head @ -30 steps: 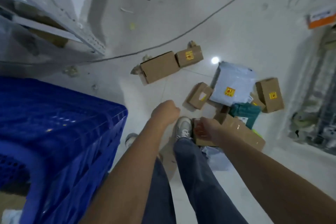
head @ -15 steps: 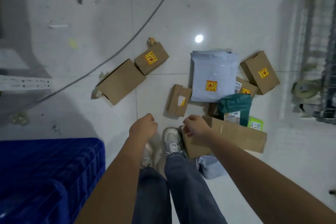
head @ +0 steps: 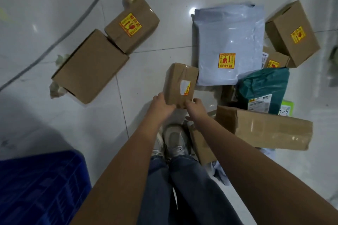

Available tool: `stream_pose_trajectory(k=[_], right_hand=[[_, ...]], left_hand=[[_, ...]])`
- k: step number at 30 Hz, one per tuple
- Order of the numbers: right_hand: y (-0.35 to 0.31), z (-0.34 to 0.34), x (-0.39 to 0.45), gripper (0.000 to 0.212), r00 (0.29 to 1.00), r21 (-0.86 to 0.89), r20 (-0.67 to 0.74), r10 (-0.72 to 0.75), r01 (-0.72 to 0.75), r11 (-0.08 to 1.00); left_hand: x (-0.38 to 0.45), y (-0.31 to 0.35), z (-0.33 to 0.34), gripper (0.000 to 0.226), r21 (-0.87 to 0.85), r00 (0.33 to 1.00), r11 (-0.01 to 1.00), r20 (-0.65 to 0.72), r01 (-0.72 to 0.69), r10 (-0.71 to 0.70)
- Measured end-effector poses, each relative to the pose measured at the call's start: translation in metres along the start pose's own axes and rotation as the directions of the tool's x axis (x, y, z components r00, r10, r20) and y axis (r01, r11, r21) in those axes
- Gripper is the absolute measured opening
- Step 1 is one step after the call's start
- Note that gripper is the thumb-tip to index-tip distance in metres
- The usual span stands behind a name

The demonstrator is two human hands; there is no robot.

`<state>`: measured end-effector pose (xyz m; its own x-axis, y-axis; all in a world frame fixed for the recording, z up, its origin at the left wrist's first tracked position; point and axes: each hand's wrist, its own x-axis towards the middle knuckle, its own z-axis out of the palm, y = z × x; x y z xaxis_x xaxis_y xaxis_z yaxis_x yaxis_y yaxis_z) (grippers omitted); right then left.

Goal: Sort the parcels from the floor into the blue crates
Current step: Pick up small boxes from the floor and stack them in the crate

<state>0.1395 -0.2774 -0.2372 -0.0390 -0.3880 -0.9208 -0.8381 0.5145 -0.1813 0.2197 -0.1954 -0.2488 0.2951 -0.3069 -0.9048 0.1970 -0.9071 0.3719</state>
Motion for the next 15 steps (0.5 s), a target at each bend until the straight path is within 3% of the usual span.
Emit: stream_pose_trajectory(k=[4,7,12,15], right_hand=[[0.007,0.004,0.015,0.027,1.000,0.061,0.018,-0.001,0.000,0.998],[0.013,0.002,0.009,0.032,1.000,0.095,0.025,0.002,-0.005,0.995],[0.021,0.006,-0.017,0.040,0.997,0.198,-0.040,-0.066,0.073,0.977],[0.018,0.008,-0.040,0.047,0.994,0.256,-0.058,-0.089,0.101,0.961]], left_hand=[[0.014,-0.009,0.009,0.055,-0.223,0.999,0.974,-0.005,-0.032,0.032],[0.011,-0.013,0.007,0.057,-0.311,0.998,0.950,-0.059,0.015,-0.035],[-0.016,-0.008,0.001,0.047,-0.300,0.992,0.953,-0.098,0.049,-0.082],[-0.038,0.000,-0.007,0.069,-0.164,0.987,0.981,-0.103,0.108,-0.125]])
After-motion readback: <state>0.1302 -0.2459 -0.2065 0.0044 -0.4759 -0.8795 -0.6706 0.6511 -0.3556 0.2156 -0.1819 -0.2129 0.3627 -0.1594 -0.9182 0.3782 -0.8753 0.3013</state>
